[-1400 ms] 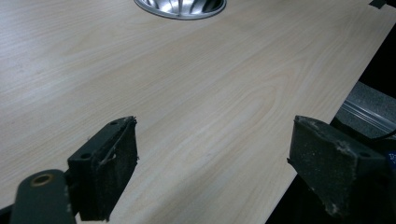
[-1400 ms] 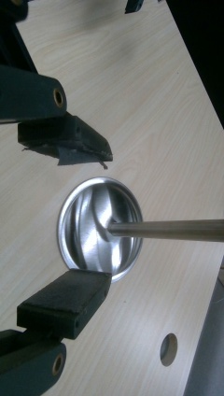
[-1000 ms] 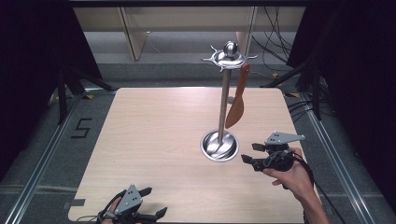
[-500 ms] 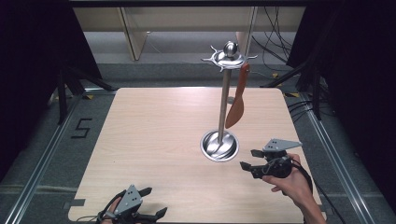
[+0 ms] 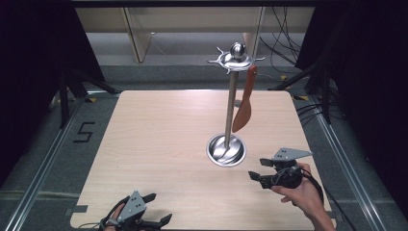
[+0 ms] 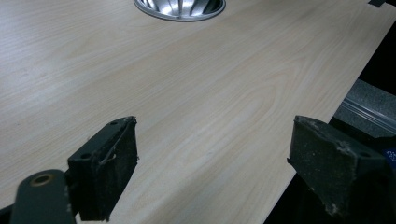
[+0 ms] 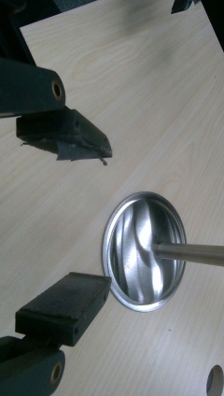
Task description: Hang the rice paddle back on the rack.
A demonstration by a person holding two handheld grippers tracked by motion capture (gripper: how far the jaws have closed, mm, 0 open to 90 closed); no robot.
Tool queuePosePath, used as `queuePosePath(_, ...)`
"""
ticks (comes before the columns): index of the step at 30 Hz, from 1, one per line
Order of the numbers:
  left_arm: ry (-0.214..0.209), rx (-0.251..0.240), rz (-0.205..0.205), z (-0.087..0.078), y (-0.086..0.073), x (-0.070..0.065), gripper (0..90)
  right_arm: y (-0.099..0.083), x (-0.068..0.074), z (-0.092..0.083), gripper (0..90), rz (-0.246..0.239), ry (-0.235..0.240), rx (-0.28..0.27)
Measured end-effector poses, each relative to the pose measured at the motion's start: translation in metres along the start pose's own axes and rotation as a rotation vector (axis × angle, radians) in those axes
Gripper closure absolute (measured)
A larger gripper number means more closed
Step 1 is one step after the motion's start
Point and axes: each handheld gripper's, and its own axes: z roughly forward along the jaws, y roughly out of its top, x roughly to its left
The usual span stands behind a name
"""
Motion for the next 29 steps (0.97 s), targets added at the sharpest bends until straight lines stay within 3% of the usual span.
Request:
queuePosePath(4, 0.0, 0.0, 0.001, 0.0, 0.0, 0.0, 14.8, -0.004, 0.001, 0.002, 32.8, 0.005, -0.003, -0.01)
queuePosePath(5, 0.001, -0.002, -0.028, 0.0, -0.001, -0.001, 14.8, -0.006, 0.001, 0.002, 32.6, 0.008, -0.001, -0.001)
queuePosePath(10, 0.0, 0.001, 0.001, 0.0, 0.0, 0.0, 14.8, -0.013, 0.003, 0.004, 32.1, 0.025, 0.006, 0.027)
queuePosePath(12, 0.004, 0.002, 0.0, 0.0, 0.0, 0.0, 14.8, -0.016, 0.001, 0.007, 31.9, -0.005, 0.012, 0.022)
queuePosePath(14, 0.005, 0.005, 0.001, 0.0, 0.0, 0.0, 14.8, -0.017, 0.002, 0.007, 31.9, 0.014, 0.008, 0.023)
queuePosePath(16, -0.002, 0.004, 0.003, 0.0, 0.0, 0.0, 14.8, -0.018, 0.0, 0.008, 31.8, -0.002, 0.015, 0.03)
queuePosePath(17, -0.002, 0.004, 0.001, 0.0, 0.0, 0.0, 14.8, -0.02, 0.003, 0.008, 31.8, 0.027, 0.006, 0.028)
queuePosePath(19, 0.008, 0.009, 0.002, 0.0, 0.0, 0.0, 14.8, -0.021, 0.0, 0.008, 31.7, -0.008, 0.001, 0.035)
queuePosePath(20, 0.008, 0.008, 0.002, 0.0, 0.0, 0.0, 14.8, -0.022, 0.003, 0.008, 31.7, 0.031, 0.007, 0.045)
queuePosePath(23, 0.009, 0.008, 0.002, 0.0, 0.0, 0.0, 14.8, -0.023, 0.0, 0.009, 31.6, -0.004, 0.001, 0.036)
queuePosePath(25, 0.003, 0.004, 0.003, 0.0, 0.0, 0.0, 14.8, -0.024, 0.001, 0.009, 31.6, 0.025, 0.007, 0.043)
queuePosePath(29, 0.006, 0.004, 0.002, 0.0, 0.0, 0.0, 14.8, -0.024, 0.001, 0.007, 31.6, 0.027, -0.007, 0.033)
